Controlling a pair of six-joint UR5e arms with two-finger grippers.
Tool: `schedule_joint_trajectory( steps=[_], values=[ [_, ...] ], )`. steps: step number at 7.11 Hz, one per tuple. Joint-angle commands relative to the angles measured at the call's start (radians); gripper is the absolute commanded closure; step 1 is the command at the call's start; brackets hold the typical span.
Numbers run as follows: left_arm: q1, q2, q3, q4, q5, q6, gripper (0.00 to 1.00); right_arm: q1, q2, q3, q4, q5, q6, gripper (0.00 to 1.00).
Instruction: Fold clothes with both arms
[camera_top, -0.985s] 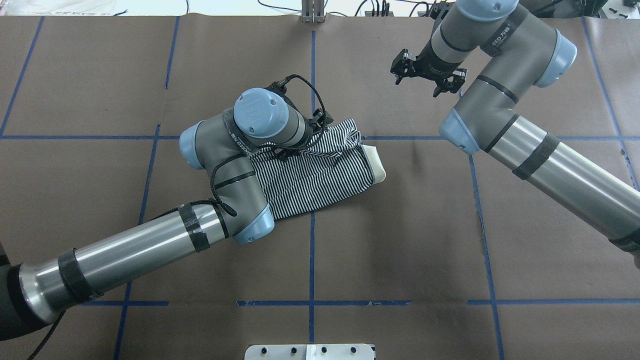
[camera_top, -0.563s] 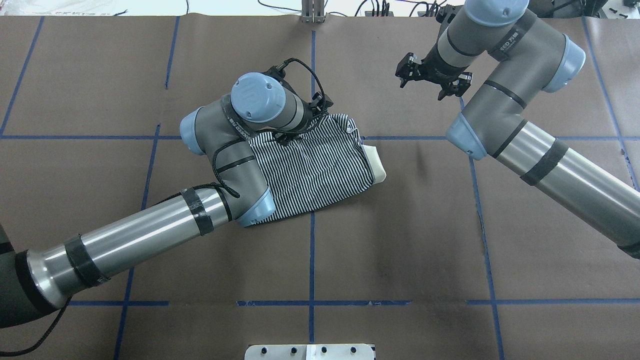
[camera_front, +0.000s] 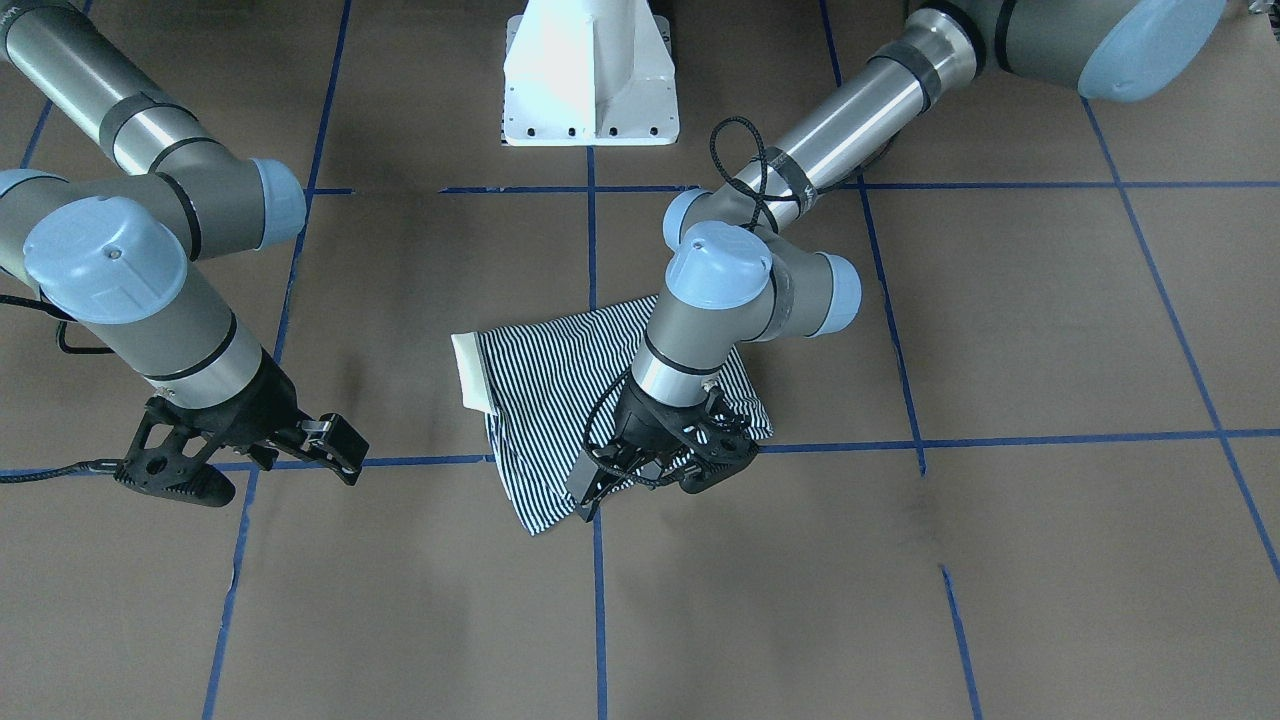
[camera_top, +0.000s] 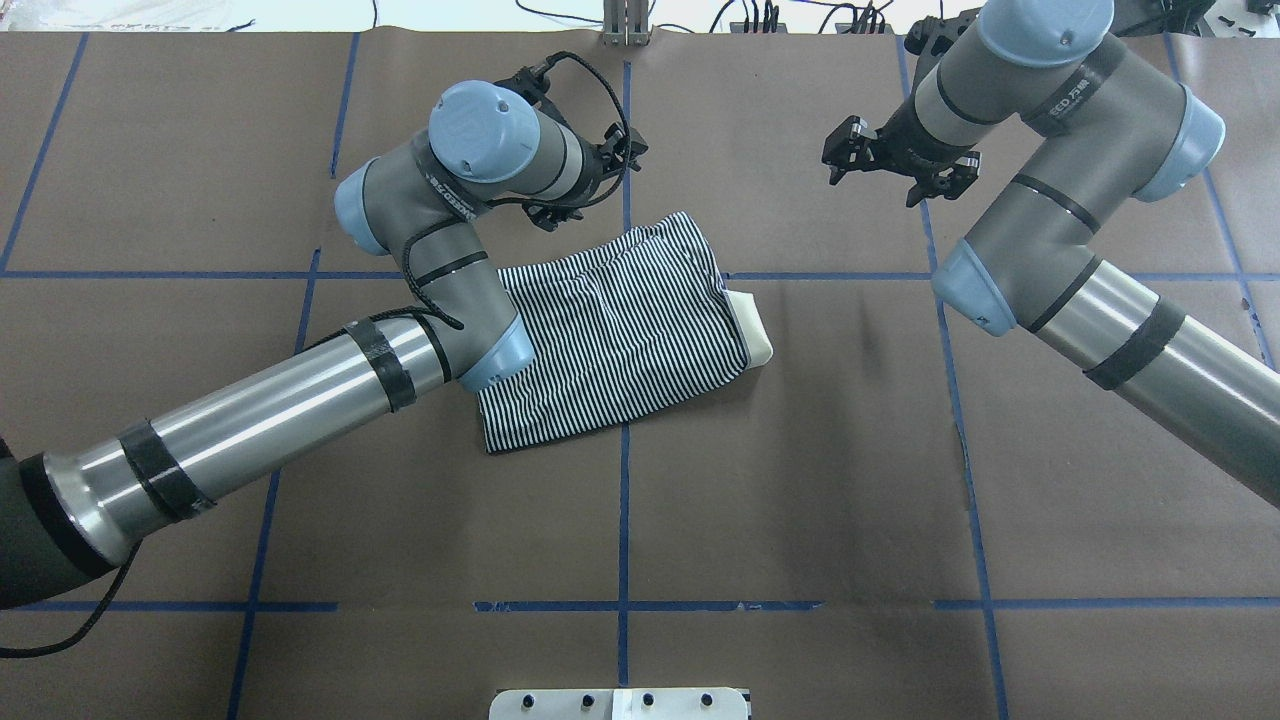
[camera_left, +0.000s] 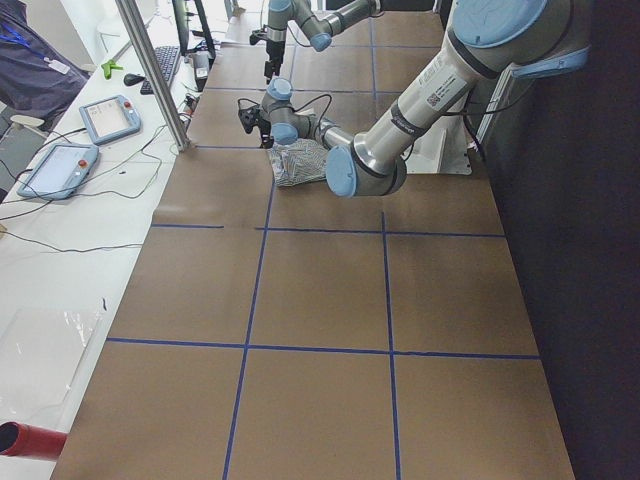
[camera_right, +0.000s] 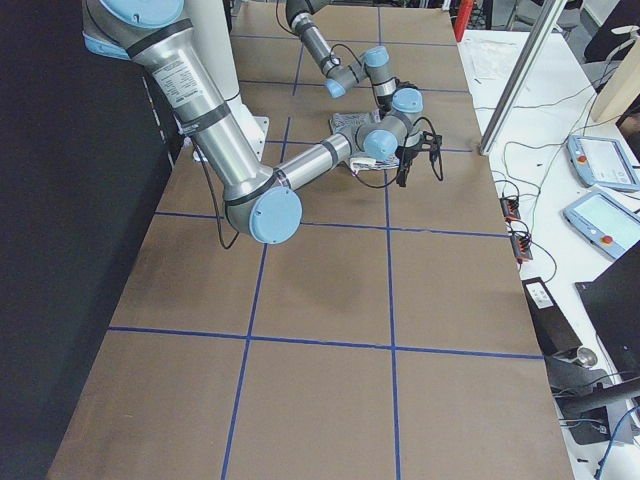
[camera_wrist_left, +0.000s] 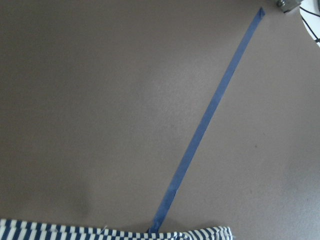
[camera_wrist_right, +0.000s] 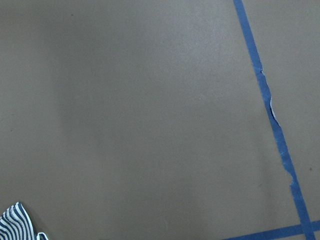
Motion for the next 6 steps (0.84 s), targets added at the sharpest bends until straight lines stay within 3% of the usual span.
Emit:
schedule_joint_trajectory(
  steps=[1, 3, 4, 6],
  values=[
    [-0.093, 0.062, -0.087, 0.066, -0.137, 0.139, 0.00, 0.090, -0.060, 0.031, -0.001, 0.085, -0.114, 0.00],
    [-0.221, 0.293, -0.401, 0.237, -0.210, 0.427, 0.00, 0.199, -0.178, 0.074, -0.001, 0.143, -0.304, 0.00],
    [-0.296, 0.395, -0.512, 0.307, -0.236, 0.589, 0.00, 0.248, -0.247, 0.086, 0.000, 0.156, -0.414, 0.00],
    [-0.470, 0.539, -0.562, 0.362, -0.323, 0.978, 0.00, 0.384, -0.375, 0.073, -0.003, 0.207, -0.696, 0.00]
  ],
)
